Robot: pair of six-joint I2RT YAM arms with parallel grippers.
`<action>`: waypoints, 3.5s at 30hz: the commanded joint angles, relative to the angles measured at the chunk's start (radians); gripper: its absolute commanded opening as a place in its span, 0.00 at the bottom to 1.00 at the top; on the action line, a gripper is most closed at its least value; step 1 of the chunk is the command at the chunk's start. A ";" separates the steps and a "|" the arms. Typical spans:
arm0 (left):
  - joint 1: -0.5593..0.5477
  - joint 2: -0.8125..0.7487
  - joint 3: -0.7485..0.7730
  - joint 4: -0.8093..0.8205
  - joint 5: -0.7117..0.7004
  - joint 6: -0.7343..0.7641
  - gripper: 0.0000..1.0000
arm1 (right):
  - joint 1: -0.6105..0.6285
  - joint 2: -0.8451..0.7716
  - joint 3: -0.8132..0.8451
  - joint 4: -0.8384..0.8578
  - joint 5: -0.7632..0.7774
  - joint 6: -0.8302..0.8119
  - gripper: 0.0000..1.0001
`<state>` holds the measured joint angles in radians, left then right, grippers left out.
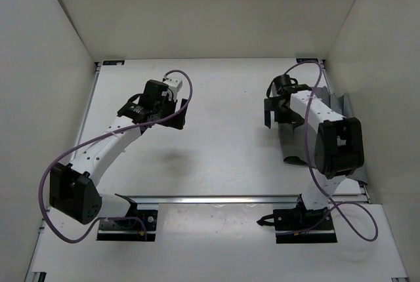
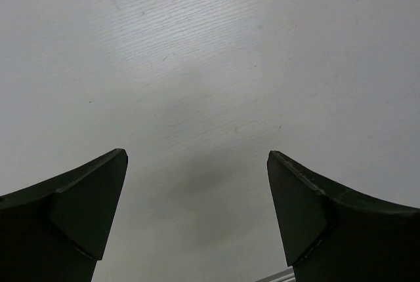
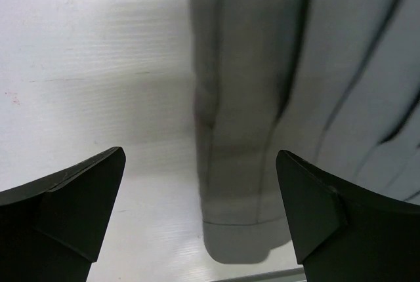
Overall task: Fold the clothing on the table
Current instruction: Grab the skirt from the pile, then move the skirt to the center of the board, then flatten the skirt out
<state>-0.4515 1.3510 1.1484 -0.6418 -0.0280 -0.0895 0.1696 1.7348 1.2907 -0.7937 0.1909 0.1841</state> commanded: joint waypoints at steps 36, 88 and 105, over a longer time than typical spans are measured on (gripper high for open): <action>0.097 -0.081 0.002 0.060 0.069 -0.065 0.99 | 0.174 0.126 0.389 -0.045 -0.082 -0.087 0.00; 0.186 -0.199 -0.331 0.220 0.197 -0.429 0.99 | 0.479 -0.318 -0.329 0.530 -0.387 -0.163 0.89; 0.221 -0.283 -0.354 0.153 0.168 -0.377 0.99 | 0.647 0.035 -0.174 0.558 -0.286 -0.227 0.35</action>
<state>-0.2352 1.0992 0.7929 -0.4717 0.1619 -0.4896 0.8143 1.7596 1.0721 -0.2527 -0.1307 -0.0292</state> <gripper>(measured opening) 0.990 0.411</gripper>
